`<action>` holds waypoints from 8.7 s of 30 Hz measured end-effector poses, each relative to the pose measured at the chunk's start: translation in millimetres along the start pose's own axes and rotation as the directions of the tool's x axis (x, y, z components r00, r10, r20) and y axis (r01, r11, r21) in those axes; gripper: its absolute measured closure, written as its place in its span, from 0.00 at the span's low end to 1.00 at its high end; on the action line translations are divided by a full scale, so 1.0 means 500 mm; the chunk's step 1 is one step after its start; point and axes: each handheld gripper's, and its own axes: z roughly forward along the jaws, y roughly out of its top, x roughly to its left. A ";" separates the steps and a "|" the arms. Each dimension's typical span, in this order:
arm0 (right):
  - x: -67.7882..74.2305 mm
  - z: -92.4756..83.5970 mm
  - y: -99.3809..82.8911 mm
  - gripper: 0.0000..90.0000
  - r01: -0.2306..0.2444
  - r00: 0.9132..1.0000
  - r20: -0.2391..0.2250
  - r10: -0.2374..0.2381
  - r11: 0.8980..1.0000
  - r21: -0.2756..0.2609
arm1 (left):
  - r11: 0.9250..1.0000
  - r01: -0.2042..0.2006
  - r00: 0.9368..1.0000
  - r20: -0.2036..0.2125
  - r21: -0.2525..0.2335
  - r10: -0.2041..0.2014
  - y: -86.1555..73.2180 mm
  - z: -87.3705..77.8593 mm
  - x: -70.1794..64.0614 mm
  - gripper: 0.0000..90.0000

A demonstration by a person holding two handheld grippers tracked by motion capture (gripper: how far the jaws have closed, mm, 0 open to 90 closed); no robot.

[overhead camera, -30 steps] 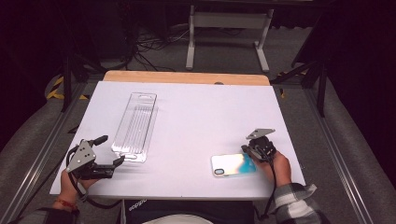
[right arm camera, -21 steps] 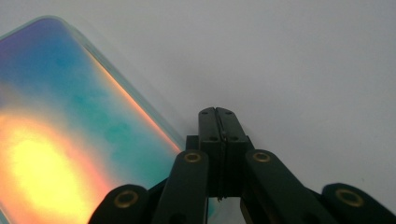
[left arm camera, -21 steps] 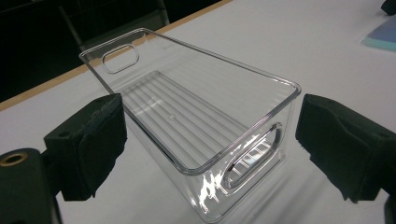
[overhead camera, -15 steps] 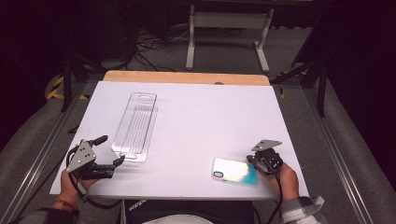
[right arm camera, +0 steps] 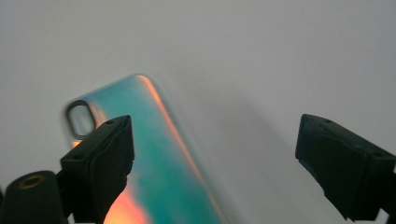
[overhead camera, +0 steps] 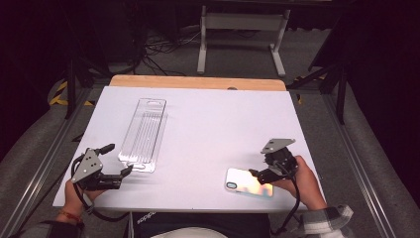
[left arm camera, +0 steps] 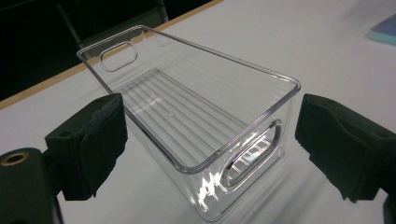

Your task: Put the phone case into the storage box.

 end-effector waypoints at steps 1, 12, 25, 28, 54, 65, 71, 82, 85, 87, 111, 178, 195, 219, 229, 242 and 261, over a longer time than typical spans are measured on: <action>0.012 0.009 0.012 0.09 0.033 0.999 -0.029 -0.032 0.999 0.021 | 1.000 0.002 1.000 0.001 0.000 -0.002 0.000 0.000 -0.001 0.11; 0.077 0.088 0.078 0.12 0.233 0.963 -0.188 -0.194 0.948 0.216 | 1.000 0.004 1.000 0.008 0.002 -0.004 -0.002 0.001 0.000 0.11; 0.087 0.137 0.079 0.11 0.311 0.936 -0.268 -0.228 0.894 0.322 | 1.000 -0.001 1.000 0.009 0.011 0.000 -0.002 0.003 0.000 0.11; 0.083 0.153 0.082 0.11 0.319 0.933 -0.279 -0.228 0.882 0.347 | 1.000 -0.003 1.000 0.008 0.013 0.003 -0.002 0.002 0.000 0.11; 0.053 0.099 0.088 0.19 0.210 0.968 -0.173 -0.183 0.965 0.159 | 1.000 -0.009 1.000 0.010 0.015 0.009 -0.002 0.000 0.000 0.11; 0.034 0.062 0.083 0.19 0.152 0.982 -0.111 -0.154 0.988 -0.025 | 1.000 -0.004 1.000 0.008 0.015 0.004 -0.002 0.000 -0.001 0.11; 0.029 0.038 0.088 0.19 0.122 0.989 -0.068 -0.130 0.986 -0.116 | 1.000 -0.001 1.000 0.009 0.012 0.001 -0.002 0.002 0.000 0.11; 0.035 0.003 0.114 0.19 0.063 0.998 -0.012 -0.069 0.954 -0.294 | 1.000 0.024 1.000 0.011 0.007 -0.024 -0.003 0.005 0.003 0.10; 0.037 -0.004 0.119 0.19 0.052 0.999 0.008 -0.053 0.942 -0.332 | 1.000 0.030 1.000 0.009 0.007 -0.030 -0.002 0.004 0.003 0.10; 0.036 -0.006 0.123 0.19 0.052 0.999 0.026 -0.046 0.936 -0.348 | 1.000 0.029 1.000 0.007 0.006 -0.029 -0.002 0.004 0.003 0.10; 0.049 0.017 0.188 0.19 -0.029 0.992 0.090 0.089 0.850 -0.527 | 0.997 0.053 0.998 0.038 -0.052 -0.051 0.037 0.016 -0.016 0.09; 0.166 0.060 0.211 0.19 -0.053 0.987 0.074 0.142 0.724 -0.688 | 0.969 0.038 0.972 0.232 -0.242 0.020 0.202 0.215 -0.177 0.88; 0.170 0.063 0.206 0.19 -0.056 0.989 0.062 0.133 0.732 -0.679 | 0.974 -0.046 0.975 0.203 -0.222 0.092 0.203 0.211 -0.175 0.90; 0.163 0.049 0.181 0.15 0.003 0.994 0.083 0.069 0.747 -0.665 | 0.975 -0.086 0.963 0.233 -0.206 0.134 0.202 0.183 -0.135 0.91; 0.155 0.046 0.144 0.19 0.087 0.984 0.175 0.029 0.778 -0.622 | 0.972 -0.095 0.960 0.237 -0.214 0.146 0.202 0.168 -0.117 0.91; 0.144 0.049 0.096 0.18 0.144 0.965 0.262 0.014 0.806 -0.574 | 0.971 -0.076 0.963 0.238 -0.225 0.131 0.203 0.155 -0.099 0.91; 0.129 0.035 0.040 0.18 0.142 0.955 0.296 0.036 0.818 -0.557 | 0.971 -0.066 0.968 0.223 -0.231 0.119 0.204 0.141 -0.076 0.91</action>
